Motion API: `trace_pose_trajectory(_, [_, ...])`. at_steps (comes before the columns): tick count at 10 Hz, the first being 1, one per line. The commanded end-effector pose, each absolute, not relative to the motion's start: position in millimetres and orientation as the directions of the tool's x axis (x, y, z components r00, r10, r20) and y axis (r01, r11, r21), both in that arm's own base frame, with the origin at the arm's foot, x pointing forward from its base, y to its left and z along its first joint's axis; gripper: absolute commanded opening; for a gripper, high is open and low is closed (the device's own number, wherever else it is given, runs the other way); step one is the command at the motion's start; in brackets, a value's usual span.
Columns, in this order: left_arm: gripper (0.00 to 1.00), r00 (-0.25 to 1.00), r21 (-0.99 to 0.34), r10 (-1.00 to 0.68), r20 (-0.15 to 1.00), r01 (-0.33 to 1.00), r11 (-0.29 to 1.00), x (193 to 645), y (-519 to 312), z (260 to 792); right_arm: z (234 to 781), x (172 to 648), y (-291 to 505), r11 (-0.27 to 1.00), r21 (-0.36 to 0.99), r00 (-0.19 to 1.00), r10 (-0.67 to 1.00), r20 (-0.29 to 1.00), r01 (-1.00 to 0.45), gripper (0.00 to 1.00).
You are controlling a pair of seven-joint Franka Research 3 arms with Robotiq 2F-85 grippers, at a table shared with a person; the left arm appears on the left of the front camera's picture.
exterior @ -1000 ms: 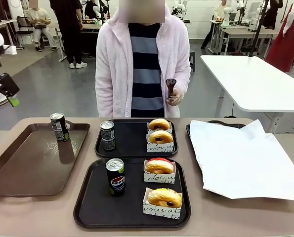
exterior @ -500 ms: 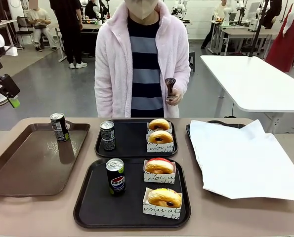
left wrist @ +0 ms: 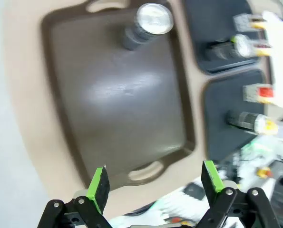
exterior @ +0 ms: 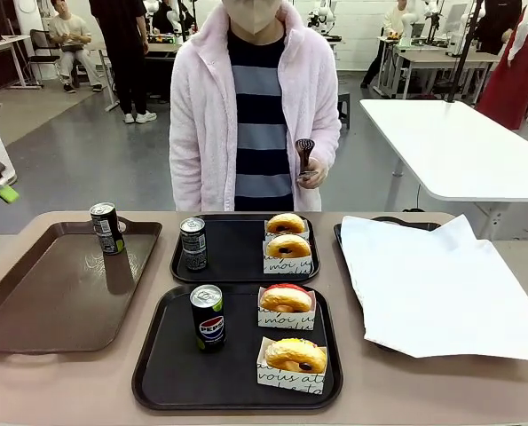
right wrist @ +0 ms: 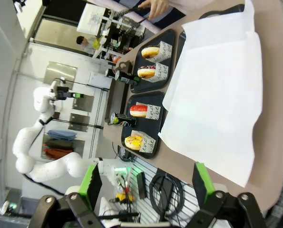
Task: Set up donuts and drinks on trays.
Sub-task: Pick up one Pepsi coke from the Handle tray and place it on the Flat Tray without a Pepsi coke.
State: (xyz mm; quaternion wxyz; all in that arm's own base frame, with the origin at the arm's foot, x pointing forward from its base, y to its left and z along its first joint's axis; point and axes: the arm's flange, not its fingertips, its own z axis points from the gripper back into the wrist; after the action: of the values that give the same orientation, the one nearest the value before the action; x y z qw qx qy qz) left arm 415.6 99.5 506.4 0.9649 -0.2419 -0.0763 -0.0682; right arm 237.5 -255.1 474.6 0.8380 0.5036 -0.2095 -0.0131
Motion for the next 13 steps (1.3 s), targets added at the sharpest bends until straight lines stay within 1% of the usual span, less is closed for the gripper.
trace_pose_trajectory(1, [1.00, 0.983, -0.730, -0.044, 0.180, 0.164, 0.663, 418.4, 148.6, 509.0, 475.5, 239.5, -255.9, 0.476, 0.853, 0.902, -0.238, 0.360, -0.215, 1.00])
trace_pose_trajectory(2, [1.00, 0.987, -0.815, -0.017, 0.159, 0.141, 0.562, 423.1, 174.9, 503.1, 475.5, 239.5, -255.9, 0.476, 0.853, 0.902, -0.238, 0.360, -0.215, 1.00])
trace_pose_trajectory(3, [1.00, 0.992, -0.872, 0.019, 0.127, 0.102, 0.479, 425.0, 201.0, 488.2, 475.5, 239.5, -255.9, 0.476, 0.853, 0.902, -0.238, 0.360, -0.215, 1.00])
trace_pose_trajectory(4, [1.00, 0.988, -0.908, 0.054, 0.148, 0.114, 0.404, 421.8, 223.1, 468.0, 475.5, 239.5, -255.9, 0.476, 0.853, 0.902, -0.238, 0.360, -0.215, 1.00])
trace_pose_trajectory(5, [1.00, 0.986, -0.916, 0.061, 0.155, 0.121, 0.383, 421.5, 238.3, 447.2, 475.5, 239.5, -255.9, 0.476, 0.853, 0.902, -0.238, 0.360, -0.215, 1.00])
trace_pose_trajectory(7, [1.00, 0.989, -0.924, 0.071, 0.132, 0.097, 0.371, 414.6, 259.9, 417.3, 475.5, 239.5, -255.9, 0.476, 0.853, 0.902, -0.238, 0.360, -0.215, 1.00])
trace_pose_trajectory(8, [1.00, 0.991, -0.931, 0.090, 0.101, 0.063, 0.360, 415.6, 267.4, 410.0, 475.5, 239.5, -255.9, 0.476, 0.853, 0.902, -0.238, 0.360, -0.215, 1.00])
trace_pose_trajectory(10, [1.00, 0.984, -0.933, 0.155, 0.088, 0.026, 0.359, 412.4, 274.9, 410.0, 475.5, 239.5, -255.9, 0.476, 0.853, 0.902, -0.238, 0.360, -0.215, 1.00])
trace_pose_trajectory(11, [1.00, 0.991, -0.929, 0.103, 0.089, 0.045, 0.367, 409.9, 268.6, 393.5, 475.5, 239.5, -255.9, 0.476, 0.853, 0.902, -0.238, 0.360, -0.215, 1.00])
trace_pose_trajectory(13, [1.00, 0.991, -0.929, 0.103, 0.089, 0.045, 0.367, 409.9, 268.6, 393.5, 475.5, 239.5, -255.9, 0.476, 0.853, 0.902, -0.238, 0.360, -0.215, 1.00])
